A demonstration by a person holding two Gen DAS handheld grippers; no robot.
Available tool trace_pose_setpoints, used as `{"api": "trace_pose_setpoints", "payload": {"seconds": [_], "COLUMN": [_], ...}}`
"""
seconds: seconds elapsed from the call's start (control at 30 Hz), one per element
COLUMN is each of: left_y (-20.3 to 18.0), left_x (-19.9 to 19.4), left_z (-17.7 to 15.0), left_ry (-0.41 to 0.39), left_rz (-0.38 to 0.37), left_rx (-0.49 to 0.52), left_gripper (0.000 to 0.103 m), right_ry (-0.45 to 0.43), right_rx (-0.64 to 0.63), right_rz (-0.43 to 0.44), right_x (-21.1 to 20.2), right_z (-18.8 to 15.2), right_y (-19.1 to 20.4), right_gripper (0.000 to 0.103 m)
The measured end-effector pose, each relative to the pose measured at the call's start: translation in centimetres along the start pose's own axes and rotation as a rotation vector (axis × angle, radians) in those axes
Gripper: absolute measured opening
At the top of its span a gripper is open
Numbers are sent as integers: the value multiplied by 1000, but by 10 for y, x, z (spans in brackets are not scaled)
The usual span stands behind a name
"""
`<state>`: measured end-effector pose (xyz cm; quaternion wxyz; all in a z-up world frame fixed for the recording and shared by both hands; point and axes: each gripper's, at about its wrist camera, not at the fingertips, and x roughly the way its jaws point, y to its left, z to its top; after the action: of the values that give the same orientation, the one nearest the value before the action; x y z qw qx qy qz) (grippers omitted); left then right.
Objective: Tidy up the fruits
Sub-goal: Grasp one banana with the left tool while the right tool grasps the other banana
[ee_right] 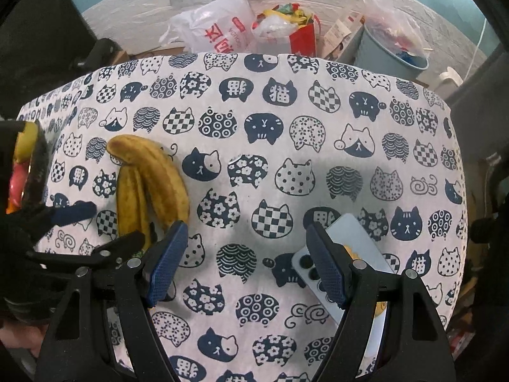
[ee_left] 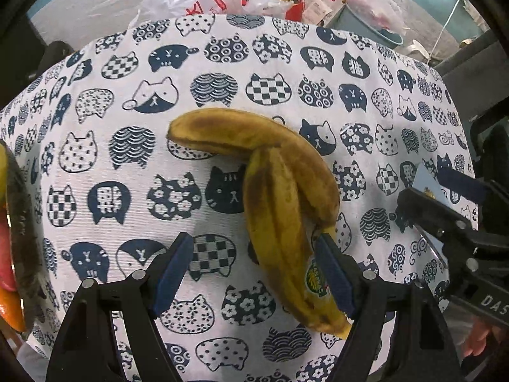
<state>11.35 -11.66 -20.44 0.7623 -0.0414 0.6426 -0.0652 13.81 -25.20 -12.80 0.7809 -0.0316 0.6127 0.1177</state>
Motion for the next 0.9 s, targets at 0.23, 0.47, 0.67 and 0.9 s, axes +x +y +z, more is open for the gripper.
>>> {"api": "trace_pose_setpoints", "payload": {"seconds": [0.23, 0.47, 0.67, 0.9], "left_y": [-5, -17, -17, 7], "left_x": [12, 10, 0, -15], "left_z": [-7, -9, -14, -11], "left_ry": [7, -24, -42, -79], "left_rz": [-11, -71, -52, -21], "left_rx": [9, 64, 89, 95], "left_gripper": [79, 46, 35, 34], "right_ry": [2, -1, -5, -9], "right_rx": [7, -1, -7, -23], "right_rz": [2, 1, 0, 2], "right_x": [3, 2, 0, -1], "right_z": [3, 4, 3, 5], "right_y": [-2, 1, 2, 10], "right_gripper": [77, 77, 77, 77]}}
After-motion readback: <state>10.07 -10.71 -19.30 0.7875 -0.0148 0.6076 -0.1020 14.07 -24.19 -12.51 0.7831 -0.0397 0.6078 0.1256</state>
